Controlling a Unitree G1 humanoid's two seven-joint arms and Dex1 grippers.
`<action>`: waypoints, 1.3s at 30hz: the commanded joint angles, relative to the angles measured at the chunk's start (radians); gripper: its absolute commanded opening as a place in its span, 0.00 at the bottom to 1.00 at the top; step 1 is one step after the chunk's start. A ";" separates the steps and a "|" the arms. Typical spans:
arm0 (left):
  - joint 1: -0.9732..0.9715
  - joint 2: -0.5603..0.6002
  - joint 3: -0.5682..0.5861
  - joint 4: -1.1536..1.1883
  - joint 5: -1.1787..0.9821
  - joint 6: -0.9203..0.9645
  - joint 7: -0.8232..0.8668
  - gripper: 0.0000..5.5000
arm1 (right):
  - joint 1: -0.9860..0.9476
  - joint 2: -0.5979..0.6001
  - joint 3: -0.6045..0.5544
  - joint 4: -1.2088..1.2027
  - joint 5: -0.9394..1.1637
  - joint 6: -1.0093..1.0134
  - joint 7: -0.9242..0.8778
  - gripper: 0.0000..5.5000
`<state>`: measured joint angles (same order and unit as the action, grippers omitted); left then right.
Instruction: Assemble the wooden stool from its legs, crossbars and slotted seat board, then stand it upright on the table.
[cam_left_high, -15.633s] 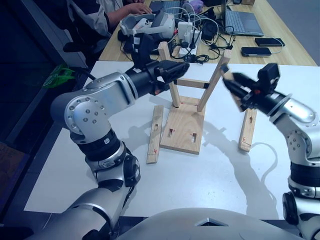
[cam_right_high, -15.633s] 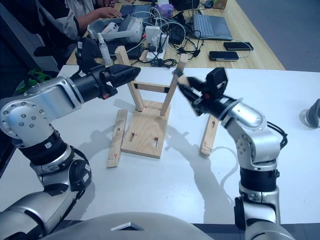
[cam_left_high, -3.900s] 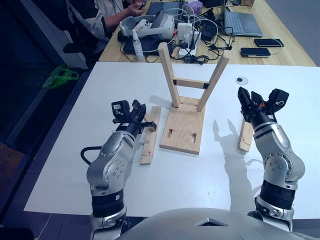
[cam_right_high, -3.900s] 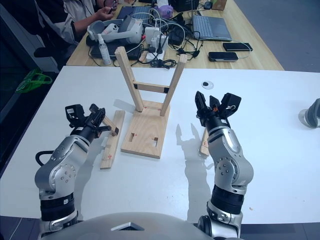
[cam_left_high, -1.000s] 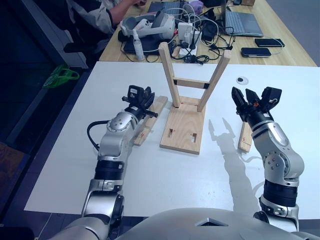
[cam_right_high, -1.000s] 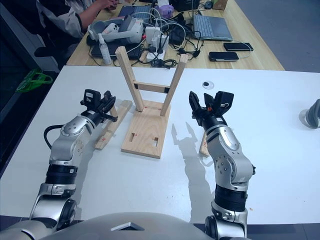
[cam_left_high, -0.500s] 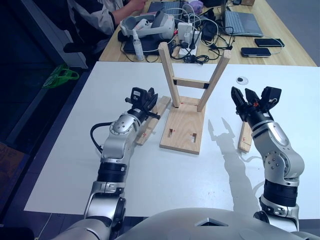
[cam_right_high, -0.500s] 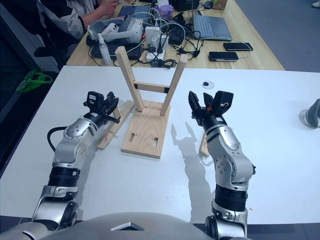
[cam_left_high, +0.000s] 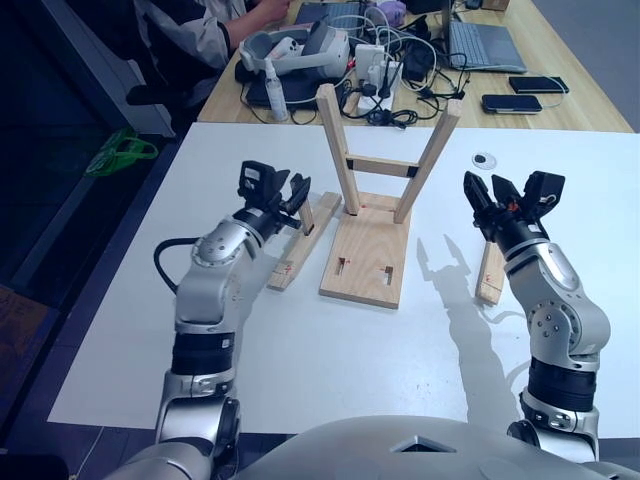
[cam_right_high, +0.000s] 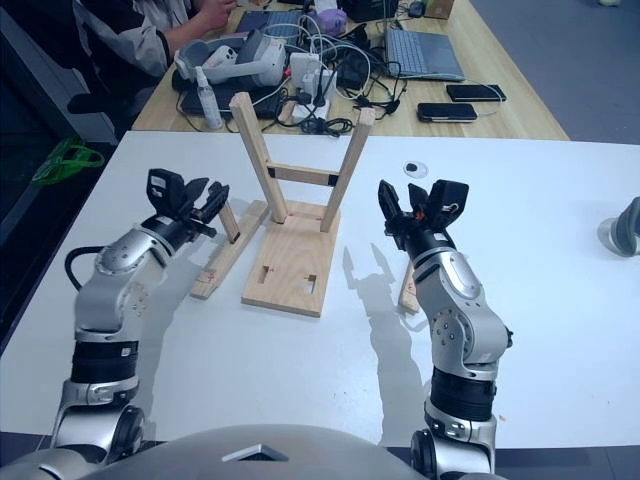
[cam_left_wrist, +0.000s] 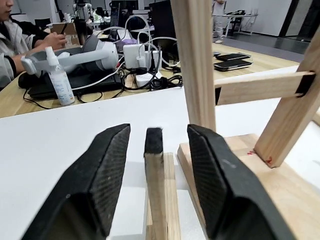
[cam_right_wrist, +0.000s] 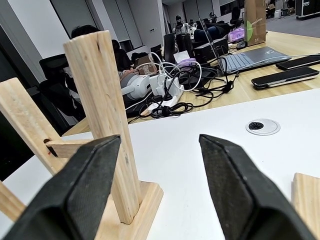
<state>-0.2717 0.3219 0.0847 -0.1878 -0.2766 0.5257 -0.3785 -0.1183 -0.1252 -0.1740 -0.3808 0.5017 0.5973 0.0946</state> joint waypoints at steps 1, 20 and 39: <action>-0.180 -0.028 0.045 -0.013 -0.041 0.098 0.077 0.38 | -0.012 0.010 0.004 0.005 -0.013 -0.015 -0.013 0.52; -0.347 -0.168 -0.034 0.339 0.116 0.040 0.301 0.38 | -0.050 0.009 0.004 0.044 -0.022 -0.038 -0.004 0.52; -0.458 -0.142 0.085 0.179 0.069 0.185 0.330 0.38 | -0.048 0.007 -0.004 0.043 -0.023 -0.039 -0.005 0.52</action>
<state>-0.6899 0.1683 0.1475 0.0516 -0.1894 0.7046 -0.0530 -0.1585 -0.1166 -0.1714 -0.3372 0.4833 0.5609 0.0957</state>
